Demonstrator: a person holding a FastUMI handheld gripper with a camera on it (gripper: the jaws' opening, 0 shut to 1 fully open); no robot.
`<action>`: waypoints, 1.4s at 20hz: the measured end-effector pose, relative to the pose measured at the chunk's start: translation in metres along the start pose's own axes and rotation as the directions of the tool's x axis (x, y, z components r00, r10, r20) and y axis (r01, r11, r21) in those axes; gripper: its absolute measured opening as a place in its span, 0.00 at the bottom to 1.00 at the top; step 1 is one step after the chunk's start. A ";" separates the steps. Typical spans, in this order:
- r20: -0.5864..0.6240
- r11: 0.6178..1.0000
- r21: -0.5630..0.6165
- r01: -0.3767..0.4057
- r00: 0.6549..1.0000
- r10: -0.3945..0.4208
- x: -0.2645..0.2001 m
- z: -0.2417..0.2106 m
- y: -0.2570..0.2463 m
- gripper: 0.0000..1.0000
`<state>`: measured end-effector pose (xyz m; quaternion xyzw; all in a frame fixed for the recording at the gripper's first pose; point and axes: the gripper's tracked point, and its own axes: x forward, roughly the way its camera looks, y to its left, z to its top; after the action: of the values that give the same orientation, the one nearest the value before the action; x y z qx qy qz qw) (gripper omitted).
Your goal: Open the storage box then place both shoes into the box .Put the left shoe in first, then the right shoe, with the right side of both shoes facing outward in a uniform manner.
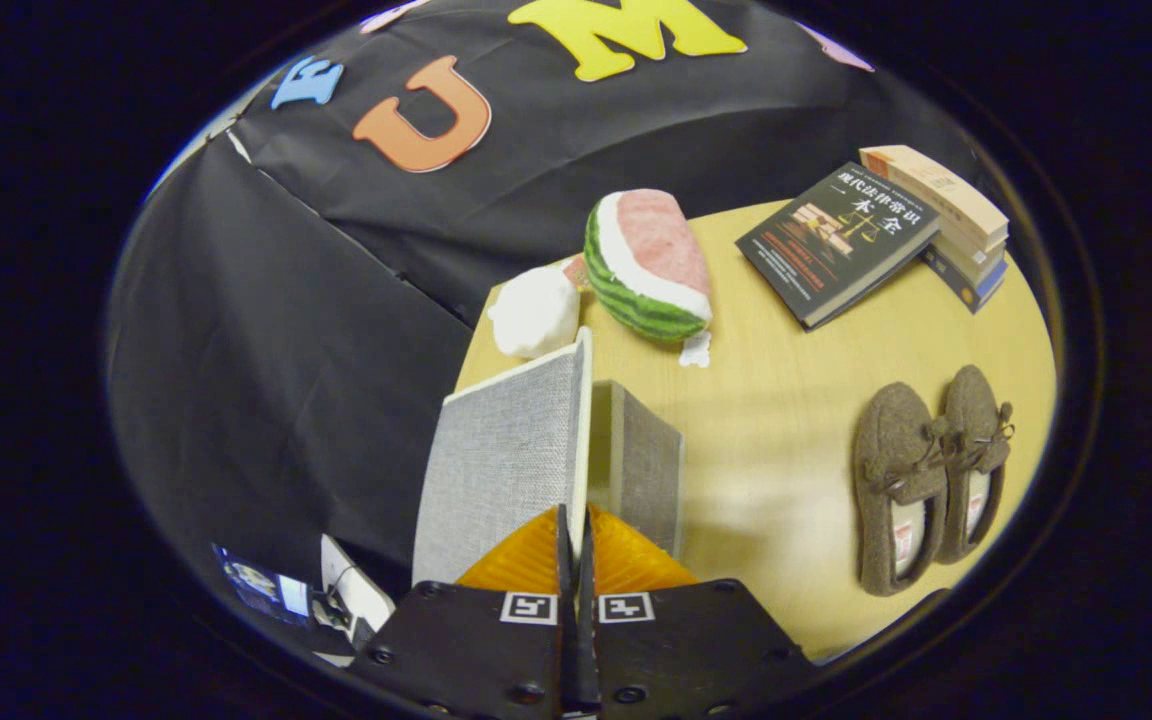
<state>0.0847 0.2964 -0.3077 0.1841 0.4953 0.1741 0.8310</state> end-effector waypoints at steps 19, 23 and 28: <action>0.146 0.992 -0.125 0.001 0.989 0.017 -0.020 0.014 0.173 0.02; 0.146 0.977 -0.209 -0.032 0.987 0.064 -0.007 0.004 0.208 0.16; 0.166 0.947 -0.312 -0.076 0.977 0.133 -0.012 -0.011 0.249 0.61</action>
<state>0.0432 0.5096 -0.1842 0.0956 0.3728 0.2744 0.8812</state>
